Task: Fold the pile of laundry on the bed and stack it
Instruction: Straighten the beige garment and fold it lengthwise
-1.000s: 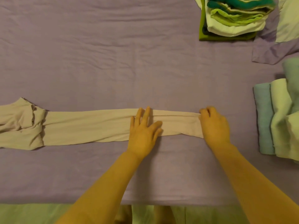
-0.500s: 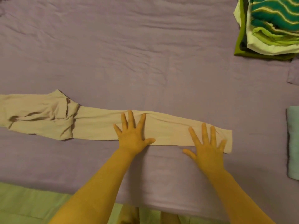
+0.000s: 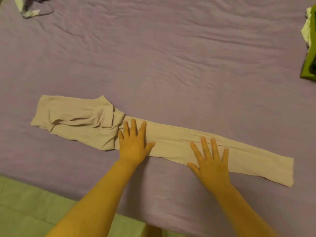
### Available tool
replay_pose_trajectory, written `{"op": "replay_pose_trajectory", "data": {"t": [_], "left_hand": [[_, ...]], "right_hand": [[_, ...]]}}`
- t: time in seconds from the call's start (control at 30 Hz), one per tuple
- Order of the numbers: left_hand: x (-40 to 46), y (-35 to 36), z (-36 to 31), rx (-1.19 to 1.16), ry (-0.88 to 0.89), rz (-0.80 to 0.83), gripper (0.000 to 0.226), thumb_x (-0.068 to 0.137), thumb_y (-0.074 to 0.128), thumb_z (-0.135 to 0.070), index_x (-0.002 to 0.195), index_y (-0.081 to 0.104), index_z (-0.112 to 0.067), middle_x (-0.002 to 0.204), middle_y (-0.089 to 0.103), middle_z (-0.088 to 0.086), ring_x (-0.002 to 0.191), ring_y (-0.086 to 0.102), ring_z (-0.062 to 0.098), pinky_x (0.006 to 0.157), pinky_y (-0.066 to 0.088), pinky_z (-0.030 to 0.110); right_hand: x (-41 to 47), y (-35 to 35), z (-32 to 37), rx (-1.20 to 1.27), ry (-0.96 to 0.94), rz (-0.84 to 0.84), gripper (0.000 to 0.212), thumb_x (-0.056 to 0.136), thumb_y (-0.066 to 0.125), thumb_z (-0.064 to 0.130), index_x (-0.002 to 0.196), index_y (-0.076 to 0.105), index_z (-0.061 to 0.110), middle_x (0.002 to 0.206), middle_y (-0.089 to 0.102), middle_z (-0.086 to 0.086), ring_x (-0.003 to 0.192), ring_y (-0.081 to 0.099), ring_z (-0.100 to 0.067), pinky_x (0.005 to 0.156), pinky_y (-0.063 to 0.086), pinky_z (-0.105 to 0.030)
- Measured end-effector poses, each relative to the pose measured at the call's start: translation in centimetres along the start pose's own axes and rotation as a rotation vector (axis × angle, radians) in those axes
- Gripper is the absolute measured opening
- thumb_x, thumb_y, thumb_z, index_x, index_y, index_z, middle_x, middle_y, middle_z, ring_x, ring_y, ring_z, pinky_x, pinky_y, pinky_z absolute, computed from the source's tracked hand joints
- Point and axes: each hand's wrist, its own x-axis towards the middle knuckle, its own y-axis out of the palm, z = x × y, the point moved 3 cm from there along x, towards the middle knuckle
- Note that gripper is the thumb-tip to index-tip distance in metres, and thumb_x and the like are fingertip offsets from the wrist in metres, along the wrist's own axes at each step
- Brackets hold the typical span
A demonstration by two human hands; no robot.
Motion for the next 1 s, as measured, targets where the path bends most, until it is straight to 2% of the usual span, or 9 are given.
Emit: {"op": "replay_pose_trajectory", "data": {"t": [0.1, 0.17, 0.27, 0.4, 0.5, 0.57, 0.67, 0.77, 1.0], "left_hand": [[1.1, 0.0, 1.2, -0.011, -0.014, 0.129, 0.102, 0.078, 0.041, -0.079, 0.151, -0.010, -0.031, 0.157, -0.021, 0.012, 0.145, -0.012, 0.037, 0.113, 0.012, 0.055], [1.0, 0.0, 1.0, -0.030, -0.012, 0.134, 0.101, 0.079, 0.041, -0.077, 0.150, -0.014, -0.030, 0.156, -0.026, 0.013, 0.144, -0.016, 0.038, 0.114, 0.010, 0.056], [-0.7, -0.1, 0.3, -0.060, 0.009, 0.087, 0.090, 0.090, 0.042, -0.063, 0.150, -0.013, -0.025, 0.153, -0.030, 0.013, 0.143, -0.019, 0.040, 0.115, 0.006, 0.058], [-3.0, -0.8, 1.0, -0.205, 0.145, -0.135, 0.061, 0.076, 0.080, -0.020, 0.130, 0.056, -0.005, 0.141, 0.042, 0.029, 0.131, 0.040, 0.047, 0.097, 0.045, 0.056], [-3.4, -0.9, 2.8, -0.273, 0.213, -0.109, 0.040, 0.088, 0.067, -0.017, 0.126, 0.060, -0.008, 0.139, 0.048, 0.020, 0.134, 0.040, 0.036, 0.105, 0.041, 0.044], [-3.6, -0.6, 3.9, -0.268, 0.302, -0.172, 0.034, 0.074, 0.080, -0.011, 0.107, 0.071, -0.006, 0.117, 0.064, 0.019, 0.116, 0.057, 0.038, 0.087, 0.054, 0.043], [-3.9, -0.8, 4.8, -0.281, 0.273, -0.162, 0.027, 0.089, 0.066, -0.024, 0.114, 0.068, -0.014, 0.118, 0.060, 0.008, 0.112, 0.054, 0.027, 0.092, 0.047, 0.032], [-4.1, -0.8, 4.5, -0.284, 0.331, -0.220, 0.030, 0.072, 0.083, -0.013, 0.100, 0.075, -0.011, 0.084, 0.064, 0.006, 0.078, 0.062, 0.026, 0.075, 0.053, 0.033], [-4.3, -1.1, 4.4, -0.220, 0.334, -0.241, 0.035, 0.056, 0.090, -0.013, 0.089, 0.078, -0.019, 0.064, 0.059, -0.001, 0.064, 0.061, 0.023, 0.079, 0.056, 0.040]], "right_hand": [[1.0, -1.9, 2.1, 0.047, 0.032, -0.011, 0.082, 0.092, 0.008, 0.064, 0.129, 0.058, 0.011, 0.141, 0.046, -0.021, 0.131, 0.039, -0.046, 0.094, 0.030, -0.072], [3.5, -4.1, 5.1, 0.114, -0.031, -0.146, 0.061, 0.095, 0.028, 0.051, 0.121, 0.064, 0.009, 0.138, 0.051, -0.017, 0.131, 0.043, -0.041, 0.101, 0.031, -0.065], [8.7, -6.6, 10.1, 0.191, -0.200, -0.216, 0.041, 0.101, 0.038, 0.034, 0.139, 0.045, 0.021, 0.145, 0.045, -0.001, 0.134, 0.040, -0.022, 0.112, 0.020, -0.038], [13.2, -6.7, 15.3, 0.149, -0.306, -0.198, 0.040, 0.101, 0.038, 0.034, 0.138, 0.043, 0.021, 0.135, 0.050, -0.002, 0.123, 0.042, -0.023, 0.102, 0.024, -0.032], [13.6, -6.5, 15.9, 0.160, -0.305, -0.198, 0.033, 0.099, 0.043, 0.033, 0.129, 0.052, 0.020, 0.122, 0.055, -0.004, 0.114, 0.045, -0.025, 0.093, 0.029, -0.034], [13.3, -6.6, 15.8, 0.274, -0.320, -0.223, 0.026, 0.099, 0.045, 0.028, 0.116, 0.059, 0.015, 0.114, 0.056, -0.005, 0.107, 0.047, -0.025, 0.089, 0.034, -0.034], [13.2, -7.2, 15.6, 0.483, -0.297, -0.147, 0.018, 0.100, 0.042, 0.024, 0.107, 0.052, 0.012, 0.098, 0.059, -0.007, 0.088, 0.054, -0.027, 0.075, 0.042, -0.037], [13.5, -7.5, 15.8, 0.542, -0.330, -0.075, 0.005, 0.098, 0.044, 0.020, 0.100, 0.046, 0.015, 0.081, 0.058, -0.006, 0.072, 0.054, -0.025, 0.059, 0.039, -0.034], [14.9, -8.6, 14.3, 0.540, -0.226, -0.239, 0.010, 0.091, 0.059, 0.014, 0.100, 0.057, 0.011, 0.094, 0.056, -0.001, 0.087, 0.052, -0.023, 0.073, 0.037, -0.031]]}}
